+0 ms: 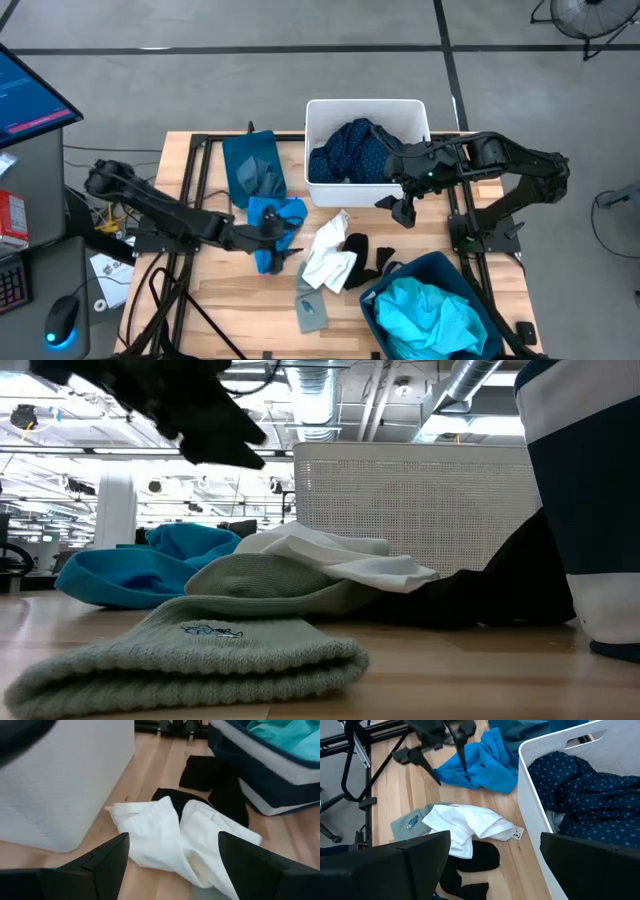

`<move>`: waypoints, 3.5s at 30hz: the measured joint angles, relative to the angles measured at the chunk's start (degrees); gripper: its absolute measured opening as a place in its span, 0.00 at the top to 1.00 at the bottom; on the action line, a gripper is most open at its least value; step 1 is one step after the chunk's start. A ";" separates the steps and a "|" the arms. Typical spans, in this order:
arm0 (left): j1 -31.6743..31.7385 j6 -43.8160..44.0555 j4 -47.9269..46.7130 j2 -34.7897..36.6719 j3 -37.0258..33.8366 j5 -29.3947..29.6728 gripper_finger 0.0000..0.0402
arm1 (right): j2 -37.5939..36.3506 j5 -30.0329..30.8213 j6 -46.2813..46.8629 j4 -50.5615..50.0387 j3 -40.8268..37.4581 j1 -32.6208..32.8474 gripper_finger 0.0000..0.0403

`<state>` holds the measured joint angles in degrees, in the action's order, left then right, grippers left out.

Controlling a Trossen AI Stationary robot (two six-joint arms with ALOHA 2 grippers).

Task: Pick & Place Cloths
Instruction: Put the white shorts into the dark blue bin

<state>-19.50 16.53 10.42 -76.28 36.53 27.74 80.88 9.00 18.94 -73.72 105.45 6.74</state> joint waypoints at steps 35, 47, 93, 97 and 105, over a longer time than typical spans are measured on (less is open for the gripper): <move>1.91 5.26 13.49 -24.18 4.50 -1.64 0.32 | 0.00 -0.03 -3.04 -0.86 0.00 0.00 0.25; 2.22 5.37 13.66 -24.01 4.94 -4.06 0.92 | 0.00 -0.03 -3.04 -0.93 0.00 0.00 0.25; 8.01 -20.63 13.85 10.70 16.41 -12.10 1.00 | 19.69 0.10 -21.05 43.95 -0.04 0.47 0.41; 7.94 -20.61 14.00 10.70 16.41 -12.17 1.00 | 19.56 0.08 -20.77 44.17 -0.04 0.62 0.77; 7.99 -20.83 14.27 10.70 16.42 -10.80 0.98 | 18.30 1.50 -17.50 42.72 -0.09 -0.13 0.96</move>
<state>-11.51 -4.30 24.69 -65.58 52.95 16.94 99.18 10.50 1.44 -31.01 105.36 6.61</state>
